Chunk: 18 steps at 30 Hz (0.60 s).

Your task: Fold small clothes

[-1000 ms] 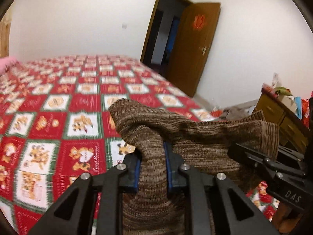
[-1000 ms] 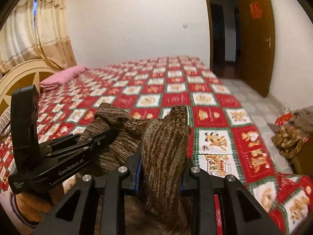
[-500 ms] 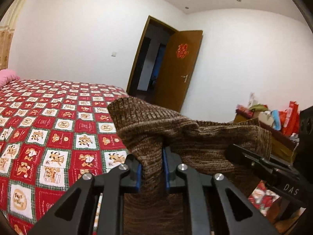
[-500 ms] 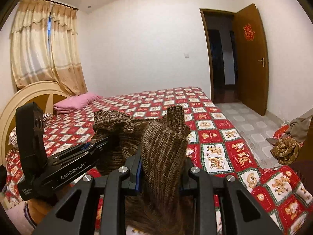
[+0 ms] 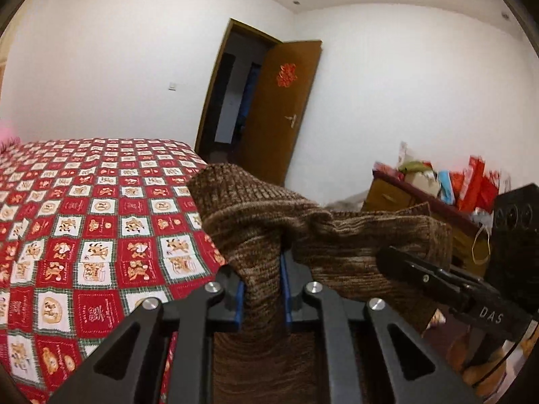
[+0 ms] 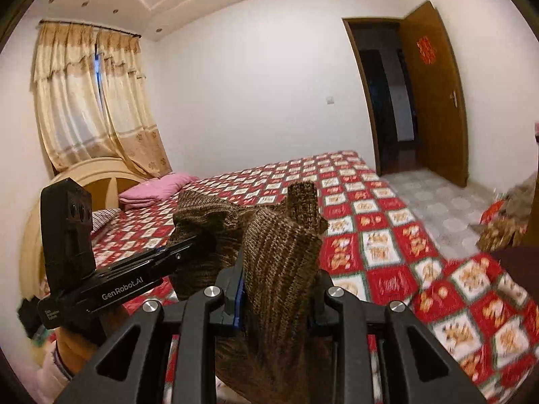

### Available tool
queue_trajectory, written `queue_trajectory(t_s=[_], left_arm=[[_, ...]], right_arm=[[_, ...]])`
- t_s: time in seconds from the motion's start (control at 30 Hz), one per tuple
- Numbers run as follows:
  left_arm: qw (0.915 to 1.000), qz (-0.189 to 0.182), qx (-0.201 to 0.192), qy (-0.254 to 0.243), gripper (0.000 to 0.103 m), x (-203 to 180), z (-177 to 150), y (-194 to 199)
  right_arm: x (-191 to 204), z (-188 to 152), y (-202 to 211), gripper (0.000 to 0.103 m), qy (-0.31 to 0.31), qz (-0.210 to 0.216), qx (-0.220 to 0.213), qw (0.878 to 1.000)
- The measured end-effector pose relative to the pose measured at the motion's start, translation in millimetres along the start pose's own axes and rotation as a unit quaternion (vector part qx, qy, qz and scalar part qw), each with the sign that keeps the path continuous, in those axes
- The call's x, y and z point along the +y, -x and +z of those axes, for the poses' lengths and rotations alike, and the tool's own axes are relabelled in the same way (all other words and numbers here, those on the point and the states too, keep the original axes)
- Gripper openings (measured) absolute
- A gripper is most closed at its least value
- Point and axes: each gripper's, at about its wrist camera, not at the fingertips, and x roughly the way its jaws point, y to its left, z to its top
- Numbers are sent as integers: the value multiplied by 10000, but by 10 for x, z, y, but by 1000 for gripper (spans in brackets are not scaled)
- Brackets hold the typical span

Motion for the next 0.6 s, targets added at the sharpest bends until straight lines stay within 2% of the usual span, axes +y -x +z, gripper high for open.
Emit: queue_trajectory(t_s=[0.13, 0.3, 0.43, 0.6], left_arm=[[9994, -21, 337, 74, 17, -45, -148, -150], [9964, 22, 819, 213, 17, -31, -392, -457], [9955, 12, 930, 174, 17, -60, -401, -631], [9950, 29, 998, 66, 17, -121, -330, -969]], right_arm=[[-98, -181, 71, 27, -179, 49, 209, 9996], [-315, -439, -83, 27, -411, -99, 549, 9976], [-590, -570, -236, 27, -705, -232, 726, 9946], [-891, -487, -419, 27, -828, -479, 722, 9928]])
